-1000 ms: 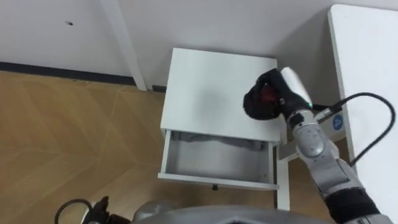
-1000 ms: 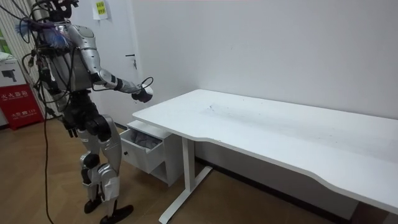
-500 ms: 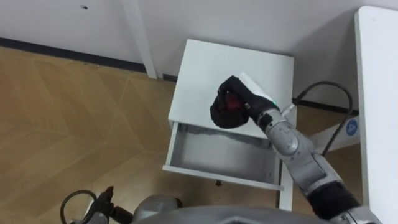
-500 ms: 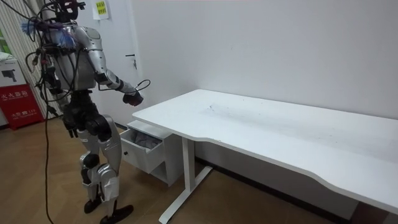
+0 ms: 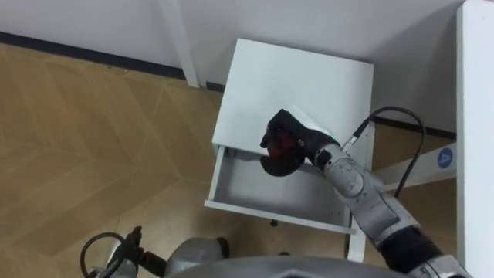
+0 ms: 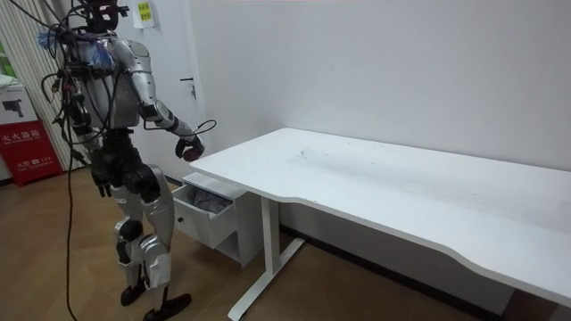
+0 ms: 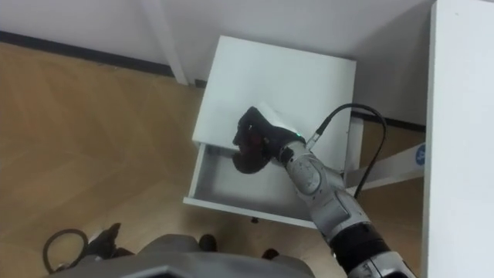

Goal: Put apple and close drawer

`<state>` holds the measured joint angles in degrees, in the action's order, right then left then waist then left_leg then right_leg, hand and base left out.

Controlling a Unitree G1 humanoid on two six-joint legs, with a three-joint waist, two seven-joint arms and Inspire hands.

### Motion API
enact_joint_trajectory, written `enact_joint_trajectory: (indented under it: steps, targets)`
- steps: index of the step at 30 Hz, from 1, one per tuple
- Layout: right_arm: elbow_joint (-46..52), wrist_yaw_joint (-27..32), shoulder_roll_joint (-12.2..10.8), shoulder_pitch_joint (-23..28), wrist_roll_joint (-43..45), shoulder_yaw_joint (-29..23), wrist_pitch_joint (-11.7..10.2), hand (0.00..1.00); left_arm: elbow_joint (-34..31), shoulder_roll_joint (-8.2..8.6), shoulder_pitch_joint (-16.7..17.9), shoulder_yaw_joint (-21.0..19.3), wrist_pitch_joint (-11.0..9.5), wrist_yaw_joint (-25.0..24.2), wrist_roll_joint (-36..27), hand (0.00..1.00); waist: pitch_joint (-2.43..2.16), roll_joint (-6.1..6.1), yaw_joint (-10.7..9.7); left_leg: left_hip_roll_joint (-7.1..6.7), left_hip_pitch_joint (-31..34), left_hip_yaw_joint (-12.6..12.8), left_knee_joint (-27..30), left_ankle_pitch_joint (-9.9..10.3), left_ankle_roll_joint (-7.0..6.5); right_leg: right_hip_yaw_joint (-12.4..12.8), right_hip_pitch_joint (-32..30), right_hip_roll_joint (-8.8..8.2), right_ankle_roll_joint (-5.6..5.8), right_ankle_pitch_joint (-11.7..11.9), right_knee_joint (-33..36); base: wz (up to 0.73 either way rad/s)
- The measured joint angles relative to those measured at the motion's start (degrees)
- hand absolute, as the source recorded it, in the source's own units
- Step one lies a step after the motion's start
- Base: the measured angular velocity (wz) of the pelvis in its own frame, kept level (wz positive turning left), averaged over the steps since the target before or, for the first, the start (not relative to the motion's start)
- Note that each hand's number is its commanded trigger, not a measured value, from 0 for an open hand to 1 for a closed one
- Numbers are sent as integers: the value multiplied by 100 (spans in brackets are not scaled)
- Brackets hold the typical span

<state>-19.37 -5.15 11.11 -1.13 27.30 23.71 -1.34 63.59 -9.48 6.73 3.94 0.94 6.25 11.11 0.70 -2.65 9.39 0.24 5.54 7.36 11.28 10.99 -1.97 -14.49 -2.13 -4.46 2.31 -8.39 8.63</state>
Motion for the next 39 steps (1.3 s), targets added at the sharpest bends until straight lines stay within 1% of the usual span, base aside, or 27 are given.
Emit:
enact_joint_trajectory:
  steps: [2, 7, 13, 20, 23, 25, 26, 28, 29, 30, 31, 32, 33, 34, 35, 36, 37, 38, 39]
  targets:
    - [-2, 0, -1, 0, -1, 0, 0, 0, 1, -2, 1, 70, 0, 78, -68, 0, 0, 0, -3, -2, -1, 0, 0, 0, 0, -1, 0, -2, 0, 0, 0, 0]
    - [-2, 0, -1, 0, -7, -1, 0, 0, 0, -1, 3, 80, 0, 115, -306, 0, 1, 3, -32, -2, -6, 0, 1, 0, 0, 1, 5, -2, 0, 0, 0, 0]
    - [0, -2, -10, 4, -20, -21, 0, 0, 0, -1, -4, 76, -11, 99, -494, 0, 26, 44, -133, -8, -54, 0, 7, -3, -4, -6, 68, -10, 0, 0, 0, 0]
    - [0, 2, 5, 9, -5, -35, 0, 0, -17, -14, -26, 77, -24, 77, -596, 0, 21, 43, -197, -8, -48, -1, 11, -6, -10, -93, 67, -17, 0, 0, 4, 0]
    - [0, 16, 6, 13, -5, -62, -1, 0, -22, -22, -14, 65, -24, 77, -590, 0, 7, 26, -241, -8, -51, -1, 5, -6, -10, -55, 67, -13, 1, 0, 5, 0]
    - [-1, 23, -1, 34, -3, -138, -8, 0, -20, -20, -4, 30, -25, 81, -592, 0, -1, 24, -273, -9, -63, 6, 6, -6, -10, -48, 70, -17, 1, 0, 5, 0]
    - [-14, 59, -14, 85, -5, -258, -50, 0, -18, -13, 1, 23, -27, 91, -598, 0, -3, 24, -276, -11, -86, 18, 5, -6, -11, -34, 84, -21, 2, 1, 5, 0]
    - [-34, 188, -12, 256, -52, -427, -65, 0, -7, -11, 8, 22, -45, 105, -615, 0, -17, 26, -286, -16, -155, 17, 5, -6, -11, -47, 152, -36, 2, 1, 6, 0]
    - [-121, 249, -13, 356, -103, -583, -113, 0, 40, -8, 53, -20, -99, 108, -656, 0, -22, 26, -286, -17, -201, 22, 5, -6, -11, -19, 180, -52, 2, 1, 24, -7]
    - [-358, 334, -40, 399, -307, -771, -195, 0, 48, 0, 50, -105, -110, 107, -704, 0, -23, 24, -319, -23, -244, 58, 29, -2, -16, 19, 190, -84, 4, 0, 90, -9]
    - [-503, 402, -51, 406, -402, -865, -215, 0, 54, 16, 54, -168, -115, 107, -733, 0, -24, 34, -345, -55, -252, 77, 55, 3, -23, 13, 157, -108, 14, -6, 204, -15]
    - [-799, 552, -50, 431, -547, -1088, -220, 0, 78, 47, 85, -211, -120, 108, -831, 0, -14, 88, -374, -55, -294, 144, 83, 8, -34, 47, -45, -171, 79, -67, 722, -15]
    - [-1109, 692, -49, 446, -662, -1347, -232, 0, 76, 76, 88, -214, -129, 107, -821, 0, -19, 173, -481, -54, -325, 173, 111, 36, -83, 70, -492, -280, 99, -108, 1668, -9]
    - [-1272, 778, -57, 460, -707, -1500, -242, 0, 78, 79, 87, -219, -133, 103, -819, 0, -20, 188, -577, -84, -326, 192, 155, 51, -114, 115, -758, -377, 81, -83, 2265, 18]
    - [-1572, 926, -81, 525, -913, -1879, -246, 0, 216, 66, 64, -274, -185, 102, -826, 0, -23, 192, -795, -158, -339, 223, 277, 134, -257, 316, -1339, -572, 57, 176, 3460, 24]
    - [-1773, 1064, -111, 594, -1120, -2306, -236, 0, 435, 41, -25, -313, -245, 101, -820, 0, -17, 196, -884, -155, -311, 281, 457, 206, -364, 618, -2025, -676, 99, 904, 4434, 0]
    - [-1858, 1122, -114, 555, -1198, -2471, -236, 0, 519, 31, -38, -348, -281, 105, -821, 0, -6, 237, -882, -110, -286, 375, 548, 243, -422, 805, -2355, -639, 128, 1430, 4814, -62]
    - [-1898, 1245, -118, 484, -1438, -2664, -275, 0, 590, -34, -51, -377, -303, 106, -827, 0, 52, 355, -913, 18, -188, 434, 789, 372, -501, 1064, -3044, -502, 36, 1858, 5937, -76]
    - [-1918, 1338, -103, 526, -1742, -2798, -367, 0, 735, -111, -53, -395, -279, 108, -826, 0, 82, 410, -1056, 148, -135, 436, 946, 440, -491, 1111, -3672, -399, -40, 1432, 7538, -43]
